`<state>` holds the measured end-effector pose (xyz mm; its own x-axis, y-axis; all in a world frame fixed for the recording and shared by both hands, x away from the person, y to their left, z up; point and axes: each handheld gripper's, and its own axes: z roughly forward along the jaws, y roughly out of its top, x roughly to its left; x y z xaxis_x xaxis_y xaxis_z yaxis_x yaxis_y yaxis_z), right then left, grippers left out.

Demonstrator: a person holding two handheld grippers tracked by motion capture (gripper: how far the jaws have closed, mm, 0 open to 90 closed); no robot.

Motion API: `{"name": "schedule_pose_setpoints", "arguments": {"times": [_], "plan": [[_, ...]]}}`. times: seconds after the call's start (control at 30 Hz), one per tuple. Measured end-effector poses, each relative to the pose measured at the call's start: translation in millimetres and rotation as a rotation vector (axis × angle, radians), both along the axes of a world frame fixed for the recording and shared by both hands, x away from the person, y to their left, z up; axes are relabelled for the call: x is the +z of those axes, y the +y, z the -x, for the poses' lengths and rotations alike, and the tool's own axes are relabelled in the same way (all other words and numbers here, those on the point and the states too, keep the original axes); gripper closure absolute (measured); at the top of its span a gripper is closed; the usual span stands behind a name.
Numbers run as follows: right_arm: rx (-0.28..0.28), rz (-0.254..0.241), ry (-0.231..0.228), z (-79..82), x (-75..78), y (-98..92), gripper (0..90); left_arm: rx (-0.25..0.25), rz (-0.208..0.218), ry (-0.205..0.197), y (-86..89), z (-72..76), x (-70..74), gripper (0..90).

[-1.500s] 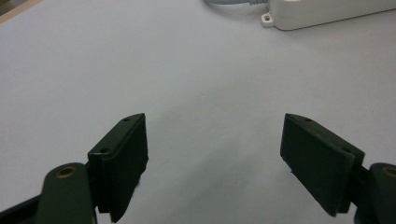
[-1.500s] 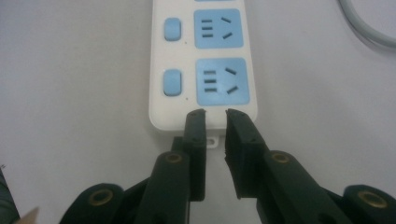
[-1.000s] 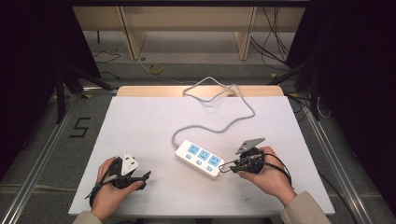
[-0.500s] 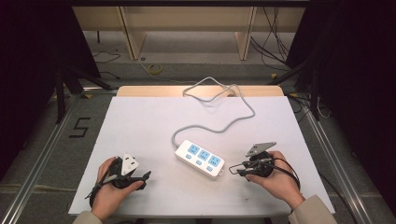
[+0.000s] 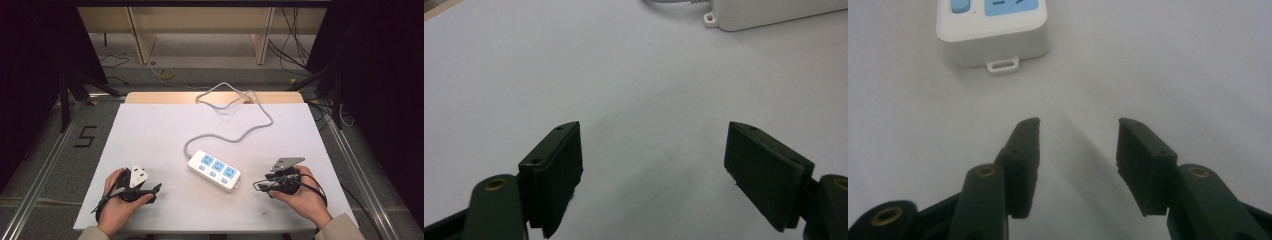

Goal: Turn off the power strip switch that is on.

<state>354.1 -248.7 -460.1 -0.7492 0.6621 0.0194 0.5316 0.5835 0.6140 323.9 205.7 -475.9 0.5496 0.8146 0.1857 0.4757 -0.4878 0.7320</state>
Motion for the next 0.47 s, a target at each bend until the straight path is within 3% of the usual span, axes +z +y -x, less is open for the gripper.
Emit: {"name": "schedule_pose_setpoints", "arguments": {"times": [0.47], "plan": [[-0.007, -0.02, -0.028, 3.3, -2.8, -4.1, 49.5, -0.002, 0.006, 0.003, 0.0, -0.8, -0.3, 23.5]]}}
